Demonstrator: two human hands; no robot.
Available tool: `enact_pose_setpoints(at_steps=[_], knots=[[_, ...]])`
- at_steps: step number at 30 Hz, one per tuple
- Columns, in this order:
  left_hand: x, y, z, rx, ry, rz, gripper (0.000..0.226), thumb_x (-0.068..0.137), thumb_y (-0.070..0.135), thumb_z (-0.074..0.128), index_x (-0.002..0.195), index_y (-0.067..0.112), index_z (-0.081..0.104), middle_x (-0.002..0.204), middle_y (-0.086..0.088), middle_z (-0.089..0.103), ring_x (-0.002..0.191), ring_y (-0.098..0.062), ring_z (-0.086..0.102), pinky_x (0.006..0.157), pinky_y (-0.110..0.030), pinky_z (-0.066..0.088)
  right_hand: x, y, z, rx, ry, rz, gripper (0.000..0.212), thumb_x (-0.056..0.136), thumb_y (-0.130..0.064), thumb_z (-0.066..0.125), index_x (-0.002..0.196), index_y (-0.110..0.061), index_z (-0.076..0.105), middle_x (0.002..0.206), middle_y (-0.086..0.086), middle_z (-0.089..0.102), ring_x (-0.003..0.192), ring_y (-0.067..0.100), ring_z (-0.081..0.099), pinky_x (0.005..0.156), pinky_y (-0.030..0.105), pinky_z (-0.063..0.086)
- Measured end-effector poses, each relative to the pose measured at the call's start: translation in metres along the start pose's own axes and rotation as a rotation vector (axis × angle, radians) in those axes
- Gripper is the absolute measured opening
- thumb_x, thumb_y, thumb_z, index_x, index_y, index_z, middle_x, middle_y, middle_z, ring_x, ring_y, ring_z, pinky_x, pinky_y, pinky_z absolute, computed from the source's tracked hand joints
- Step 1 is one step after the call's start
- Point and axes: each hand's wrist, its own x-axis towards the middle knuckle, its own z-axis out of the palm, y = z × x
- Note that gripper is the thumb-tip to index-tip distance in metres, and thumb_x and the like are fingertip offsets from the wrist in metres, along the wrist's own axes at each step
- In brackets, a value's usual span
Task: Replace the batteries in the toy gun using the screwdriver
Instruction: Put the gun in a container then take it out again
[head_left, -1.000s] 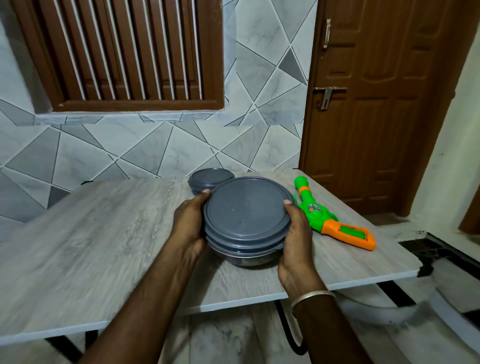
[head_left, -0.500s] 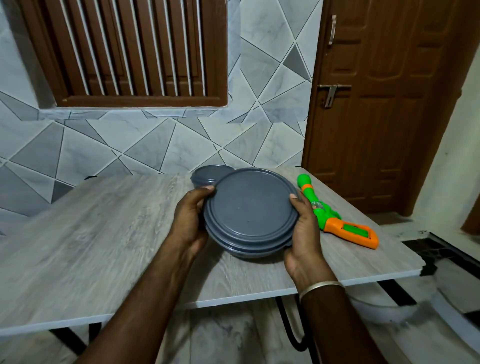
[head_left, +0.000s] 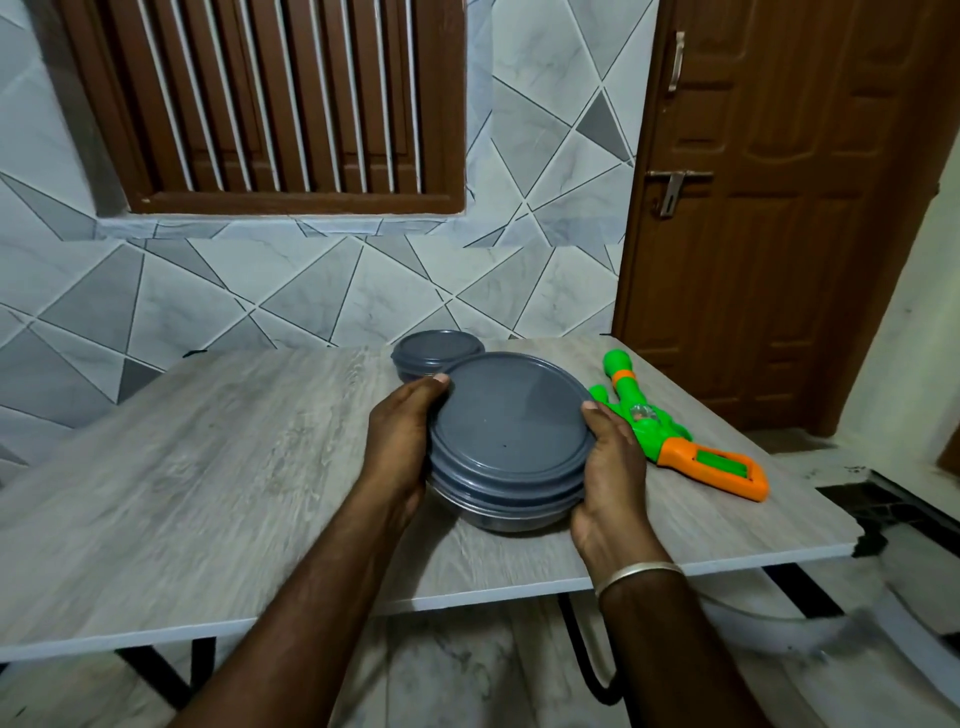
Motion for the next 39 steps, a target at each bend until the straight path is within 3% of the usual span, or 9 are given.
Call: enact_pose_setpoints(at_steps=[5,11,17,20,24,26,30,33,39], knots=[[0.004,0.000,-0.007,0.029,0.035,-0.019,0.024,0.093,0.022,0.067,0.103,0.003,0.076,0.098,-0.014,0.078,0.096,-0.032,0.074,0.087,-0.041,0.059,-0.007,-0.003,0.013,0.021,-0.009,-0.038,0.031,0.094,-0.015,0.061,0.125,-0.011,0.063,0.120,0.003,0.067,0.109,0.018,0.064,0.098,0.035,0.051],[0.004,0.010,-0.014,0.009,0.145,-0.008,0.016,0.087,0.010,0.072,0.096,-0.003,0.076,0.089,-0.019,0.077,0.080,-0.030,0.073,0.072,-0.035,0.061,-0.011,0.003,0.023,-0.001,-0.014,-0.072,0.015,0.094,-0.008,0.060,0.090,-0.020,0.068,0.092,-0.005,0.069,0.089,0.014,0.063,0.082,0.027,0.052],[0.000,0.014,-0.023,-0.013,0.233,0.000,0.008,0.082,0.006,0.075,0.087,0.000,0.076,0.079,-0.015,0.076,0.066,-0.025,0.070,0.057,-0.027,0.059,-0.017,0.015,0.028,-0.002,-0.003,-0.061,0.017,0.090,-0.003,0.062,0.093,-0.017,0.071,0.091,-0.003,0.071,0.086,0.016,0.064,0.082,0.029,0.055],[0.004,0.017,-0.033,-0.028,0.217,-0.050,0.011,0.082,0.008,0.072,0.090,0.001,0.074,0.083,-0.018,0.074,0.069,-0.028,0.069,0.063,-0.032,0.059,-0.019,0.015,0.031,-0.017,-0.026,-0.052,0.018,0.090,-0.002,0.061,0.101,-0.012,0.071,0.085,-0.008,0.071,0.079,0.010,0.065,0.071,0.020,0.053],[0.008,0.026,-0.048,-0.030,-0.015,-0.201,0.022,0.084,0.023,0.069,0.096,0.006,0.074,0.099,-0.021,0.073,0.083,-0.034,0.068,0.084,-0.044,0.056,-0.023,0.018,0.036,-0.023,-0.088,0.024,0.024,0.086,-0.010,0.065,0.109,-0.007,0.071,0.103,0.007,0.075,0.094,0.025,0.069,0.085,0.037,0.057],[0.008,0.028,-0.050,-0.035,-0.085,-0.215,0.027,0.090,0.031,0.068,0.103,0.010,0.077,0.104,-0.018,0.076,0.086,-0.033,0.072,0.083,-0.041,0.059,-0.024,0.016,0.040,-0.011,-0.114,0.018,0.025,0.086,-0.014,0.067,0.110,-0.007,0.068,0.102,0.007,0.073,0.091,0.023,0.067,0.081,0.035,0.055],[0.011,0.028,-0.055,-0.079,-0.031,-0.237,0.033,0.097,0.034,0.061,0.114,0.009,0.073,0.104,-0.016,0.076,0.081,-0.029,0.073,0.063,-0.032,0.060,-0.023,0.020,0.047,-0.014,-0.163,-0.003,0.005,0.092,-0.022,0.066,0.093,-0.018,0.067,0.093,0.003,0.071,0.084,0.017,0.064,0.078,0.033,0.053],[0.013,0.029,-0.057,-0.067,0.026,-0.225,0.025,0.093,0.027,0.065,0.106,0.008,0.075,0.095,-0.017,0.077,0.071,-0.029,0.073,0.058,-0.031,0.059,-0.022,0.027,0.046,-0.028,-0.154,-0.031,0.009,0.094,-0.014,0.061,0.092,-0.017,0.069,0.094,0.001,0.072,0.087,0.015,0.064,0.080,0.028,0.053],[0.015,0.025,-0.061,-0.044,0.149,-0.190,0.023,0.085,0.020,0.075,0.099,0.001,0.076,0.097,-0.021,0.076,0.081,-0.036,0.072,0.079,-0.045,0.062,-0.022,0.035,0.043,-0.008,-0.109,0.000,0.027,0.093,-0.006,0.062,0.119,-0.004,0.067,0.107,0.005,0.071,0.092,0.014,0.065,0.081,0.023,0.051]])
